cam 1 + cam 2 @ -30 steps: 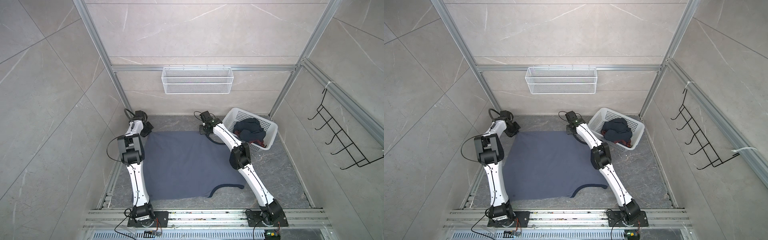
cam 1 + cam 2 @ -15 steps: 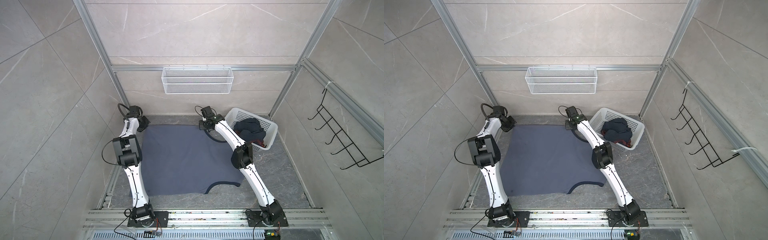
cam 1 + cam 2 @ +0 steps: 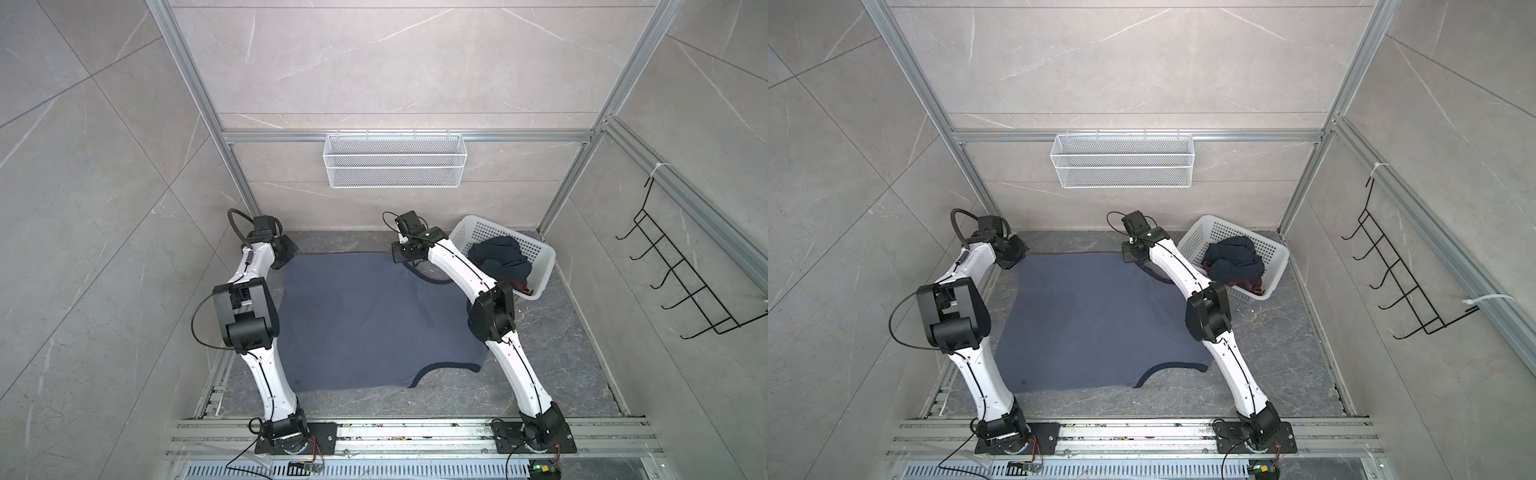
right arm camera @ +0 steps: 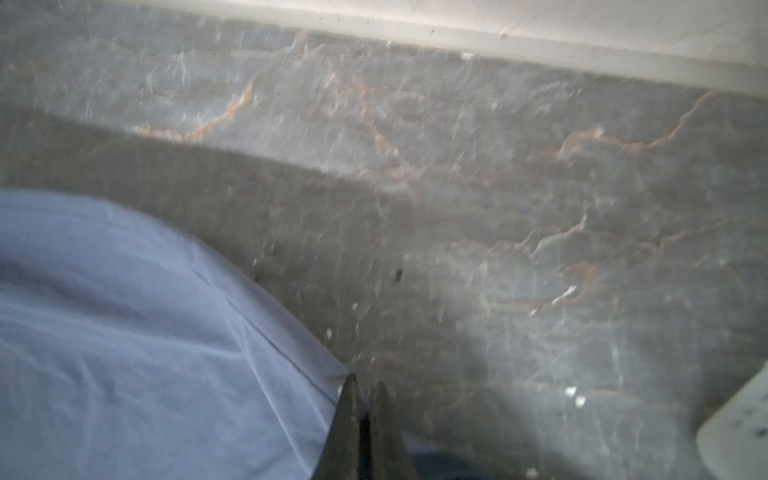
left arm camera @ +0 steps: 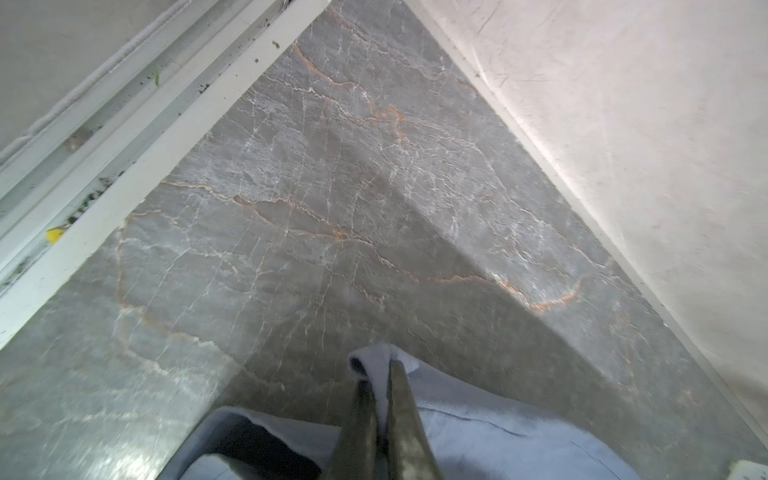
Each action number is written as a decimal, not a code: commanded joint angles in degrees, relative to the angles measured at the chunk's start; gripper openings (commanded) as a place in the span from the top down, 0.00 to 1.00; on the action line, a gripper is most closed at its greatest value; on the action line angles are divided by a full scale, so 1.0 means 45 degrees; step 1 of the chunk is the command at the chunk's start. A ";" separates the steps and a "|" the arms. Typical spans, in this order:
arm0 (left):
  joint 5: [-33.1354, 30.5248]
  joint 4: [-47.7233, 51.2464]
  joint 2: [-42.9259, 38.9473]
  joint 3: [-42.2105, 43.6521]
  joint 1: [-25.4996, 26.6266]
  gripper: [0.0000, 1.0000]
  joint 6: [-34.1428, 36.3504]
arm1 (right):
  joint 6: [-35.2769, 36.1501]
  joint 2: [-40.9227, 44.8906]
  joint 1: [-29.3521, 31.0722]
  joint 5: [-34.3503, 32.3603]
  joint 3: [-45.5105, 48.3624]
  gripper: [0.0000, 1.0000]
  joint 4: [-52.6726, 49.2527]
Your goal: Fold and stack the tank tops
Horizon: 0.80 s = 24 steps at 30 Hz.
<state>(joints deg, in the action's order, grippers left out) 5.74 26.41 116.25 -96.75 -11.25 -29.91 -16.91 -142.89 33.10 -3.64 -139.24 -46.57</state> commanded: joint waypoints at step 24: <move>-0.1192 -0.5499 -0.4965 0.8050 -0.0177 0.97 -0.0321 | -0.0801 0.7502 0.0576 -0.0088 1.2938 1.00 0.7278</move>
<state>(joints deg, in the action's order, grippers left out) 2.87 7.14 97.25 -62.78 -11.55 -30.33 -18.85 -112.95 34.61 -3.03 -84.71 -17.15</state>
